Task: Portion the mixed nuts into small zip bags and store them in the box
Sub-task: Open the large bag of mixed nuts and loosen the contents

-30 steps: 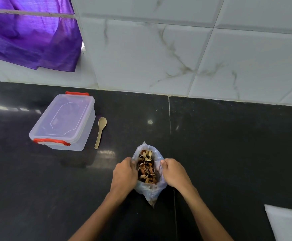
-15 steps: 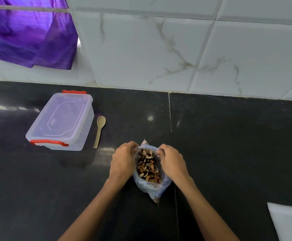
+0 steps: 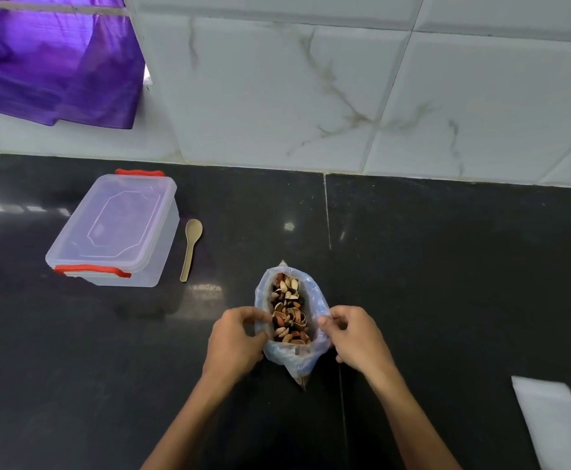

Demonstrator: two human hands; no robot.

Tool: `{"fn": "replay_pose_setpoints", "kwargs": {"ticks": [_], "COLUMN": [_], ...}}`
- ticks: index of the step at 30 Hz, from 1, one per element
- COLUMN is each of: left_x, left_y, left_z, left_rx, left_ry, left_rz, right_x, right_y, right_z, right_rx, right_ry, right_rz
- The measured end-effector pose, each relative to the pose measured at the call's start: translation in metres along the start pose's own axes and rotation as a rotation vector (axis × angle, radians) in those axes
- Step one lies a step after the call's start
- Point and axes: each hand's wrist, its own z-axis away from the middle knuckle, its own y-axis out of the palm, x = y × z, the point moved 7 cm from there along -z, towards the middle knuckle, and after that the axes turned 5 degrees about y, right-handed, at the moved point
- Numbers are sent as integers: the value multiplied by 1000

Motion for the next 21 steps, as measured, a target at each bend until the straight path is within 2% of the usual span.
{"fn": "replay_pose_setpoints", "kwargs": {"ticks": [8,13,21], "left_x": [-20,-49,-91], "left_y": [11,25,83], "left_z": [12,20,26], "left_rx": [74,170,291], "left_ry": [114,232,412], "left_rz": [-58,-65,-146], "right_x": [1,-11,-59], "right_y": [-1,-25,-75], "right_z": [13,31,62], "right_rx": [-80,-198,-406], "right_ry": [-23,-27,80], "right_rz": [-29,-118,-198]}}
